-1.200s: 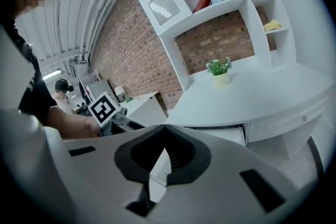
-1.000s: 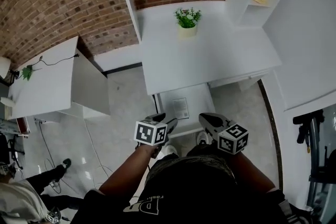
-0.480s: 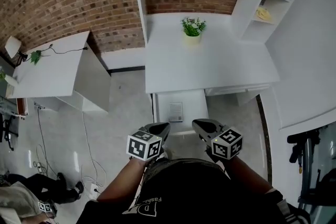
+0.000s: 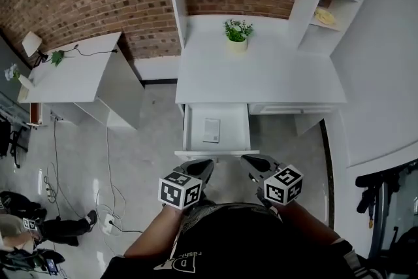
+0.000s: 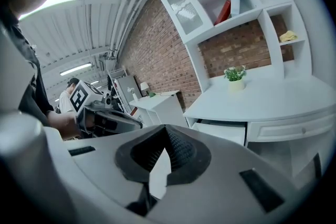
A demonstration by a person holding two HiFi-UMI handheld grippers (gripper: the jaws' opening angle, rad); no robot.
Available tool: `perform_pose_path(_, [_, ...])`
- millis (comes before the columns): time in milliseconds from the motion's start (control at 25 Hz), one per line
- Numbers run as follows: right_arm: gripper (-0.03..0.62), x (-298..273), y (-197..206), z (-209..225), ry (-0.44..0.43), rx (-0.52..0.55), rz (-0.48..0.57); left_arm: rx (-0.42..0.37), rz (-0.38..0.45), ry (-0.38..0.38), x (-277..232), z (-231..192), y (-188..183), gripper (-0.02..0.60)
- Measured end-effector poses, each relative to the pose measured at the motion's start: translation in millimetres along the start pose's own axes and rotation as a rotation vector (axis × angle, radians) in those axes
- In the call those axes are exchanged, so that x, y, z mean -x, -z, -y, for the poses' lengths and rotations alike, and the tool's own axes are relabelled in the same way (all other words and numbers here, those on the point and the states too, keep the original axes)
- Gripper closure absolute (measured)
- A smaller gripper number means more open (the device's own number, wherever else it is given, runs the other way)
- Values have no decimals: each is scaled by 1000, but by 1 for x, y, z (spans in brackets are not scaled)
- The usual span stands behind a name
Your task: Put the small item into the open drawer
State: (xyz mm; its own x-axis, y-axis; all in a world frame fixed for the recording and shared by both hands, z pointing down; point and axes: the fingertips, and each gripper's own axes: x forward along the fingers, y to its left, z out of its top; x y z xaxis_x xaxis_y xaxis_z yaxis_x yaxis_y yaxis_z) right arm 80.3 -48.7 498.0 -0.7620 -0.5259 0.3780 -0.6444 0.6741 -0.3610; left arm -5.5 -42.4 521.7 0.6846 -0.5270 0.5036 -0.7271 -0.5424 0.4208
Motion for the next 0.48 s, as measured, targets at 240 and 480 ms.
perform_pose_path(240, [591, 42, 33, -4, -12, -20, -19, 39, 4, -47, 5, 36, 29, 563])
perform_pose_path(480, [591, 56, 34, -12, -33, -15, 13, 20, 10, -71, 16, 51, 37, 563])
